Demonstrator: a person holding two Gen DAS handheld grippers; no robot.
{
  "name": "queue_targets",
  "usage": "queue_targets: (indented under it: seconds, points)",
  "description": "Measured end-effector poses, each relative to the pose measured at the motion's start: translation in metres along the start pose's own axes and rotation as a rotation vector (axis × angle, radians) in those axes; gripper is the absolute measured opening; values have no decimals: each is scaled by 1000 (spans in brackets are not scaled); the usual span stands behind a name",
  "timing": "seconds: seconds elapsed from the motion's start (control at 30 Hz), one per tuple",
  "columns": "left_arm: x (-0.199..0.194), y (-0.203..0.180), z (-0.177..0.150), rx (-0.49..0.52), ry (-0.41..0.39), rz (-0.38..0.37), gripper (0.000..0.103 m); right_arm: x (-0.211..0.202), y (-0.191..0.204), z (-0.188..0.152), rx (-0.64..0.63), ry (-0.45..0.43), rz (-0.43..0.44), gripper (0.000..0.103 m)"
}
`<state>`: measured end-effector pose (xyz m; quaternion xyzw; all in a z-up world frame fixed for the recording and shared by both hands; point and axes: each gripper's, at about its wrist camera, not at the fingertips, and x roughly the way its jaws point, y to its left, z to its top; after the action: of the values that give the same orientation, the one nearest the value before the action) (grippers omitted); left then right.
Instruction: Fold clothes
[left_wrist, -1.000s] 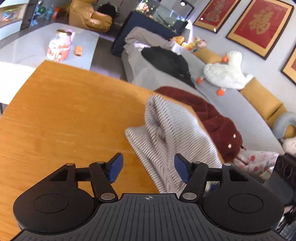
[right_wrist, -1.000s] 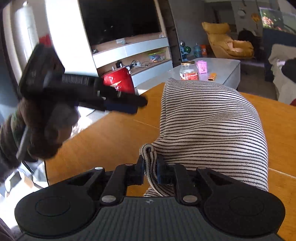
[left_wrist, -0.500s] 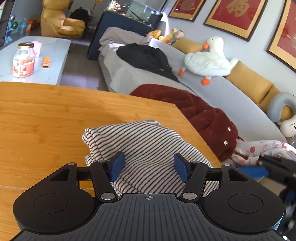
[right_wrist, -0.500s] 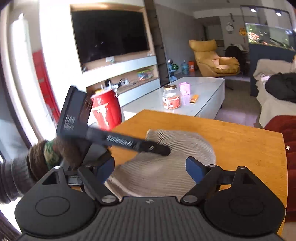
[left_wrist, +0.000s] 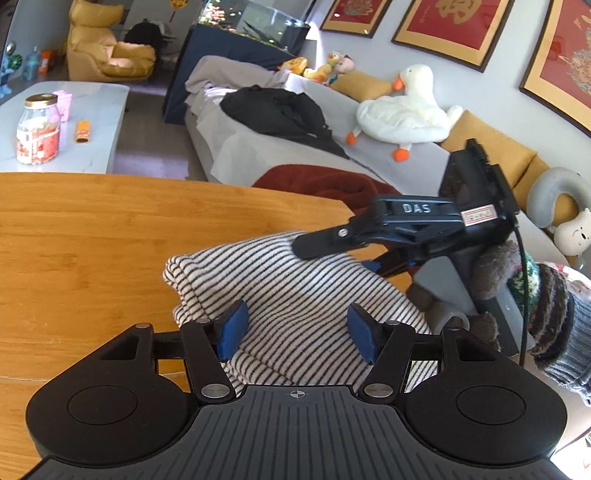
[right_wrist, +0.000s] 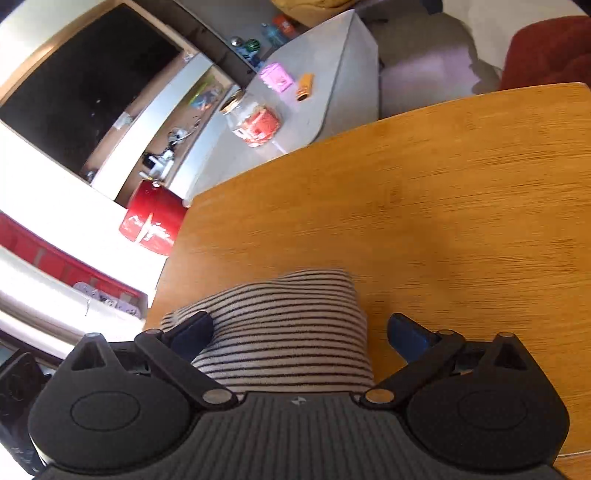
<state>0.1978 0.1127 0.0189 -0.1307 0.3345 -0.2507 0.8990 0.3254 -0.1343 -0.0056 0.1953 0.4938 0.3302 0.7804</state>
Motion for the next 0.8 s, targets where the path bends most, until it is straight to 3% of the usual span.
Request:
queue_targets:
  seconds: [0.13,0.2,0.3,0.37,0.43,0.53,0.63,0.73,0.8]
  points:
    - [-4,8,-2,-27,2,-9,72,-41,39,-19,-148,-141,136,83]
    - [-6,12,-3,-41,3,-14,78,-52,42,-25,-171,-179,128,83]
    - [-6,21,-8,-79,12,-13,80,-45,39,-39,-254,-201,-136,82]
    - [-2,22,-10,-99,26,-15,79,-39,37,-53,-327,-229,-339,89]
    - [2,24,-13,-118,39,-17,87,-46,40,-61,-355,-284,-403,100]
    - [7,25,-17,-148,59,-20,88,-65,47,-69,-332,-340,-376,103]
    - [12,26,-20,-172,75,-19,88,-84,52,-83,-304,-346,-274,103]
    - [7,22,-16,-150,58,11,88,-86,54,-105,-312,-289,-236,103]
    - [3,19,-14,-135,47,32,88,-71,58,-121,-369,-225,-297,103]
